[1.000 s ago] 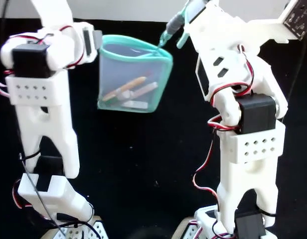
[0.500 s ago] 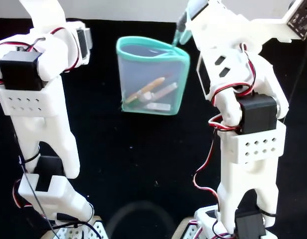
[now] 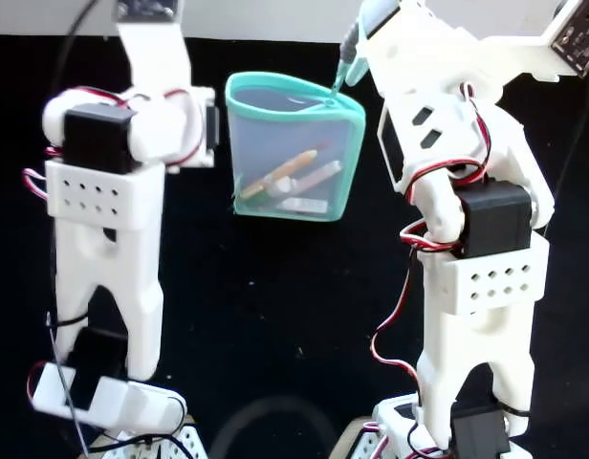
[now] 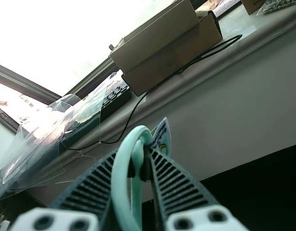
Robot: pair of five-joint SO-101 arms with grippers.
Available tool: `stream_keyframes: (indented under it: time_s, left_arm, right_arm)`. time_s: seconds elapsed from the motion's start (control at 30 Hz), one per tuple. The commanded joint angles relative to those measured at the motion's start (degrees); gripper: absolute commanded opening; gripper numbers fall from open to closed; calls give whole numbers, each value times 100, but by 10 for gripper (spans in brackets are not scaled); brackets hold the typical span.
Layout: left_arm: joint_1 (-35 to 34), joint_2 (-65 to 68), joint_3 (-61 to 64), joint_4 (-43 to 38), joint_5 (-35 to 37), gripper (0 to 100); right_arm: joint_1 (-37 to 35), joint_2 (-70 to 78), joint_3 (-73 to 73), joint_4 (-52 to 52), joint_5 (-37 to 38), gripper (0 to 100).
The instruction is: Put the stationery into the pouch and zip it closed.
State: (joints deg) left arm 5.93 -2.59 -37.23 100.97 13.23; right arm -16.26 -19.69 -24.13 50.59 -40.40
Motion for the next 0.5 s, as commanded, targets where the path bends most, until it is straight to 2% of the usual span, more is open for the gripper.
stream_keyframes:
  time_s: [0.0, 0.17, 0.47]
  left_arm:
    - [163, -418, 549, -9, -26, 7]
    - [163, -444, 1165, -114, -26, 7]
    - [198, -444, 2343, -1556, 0, 7]
  right_arm:
    - [4, -40, -251, -180, -26, 7]
    - [4, -40, -242, -13, -26, 7]
    - [22, -40, -242, 101, -18, 7]
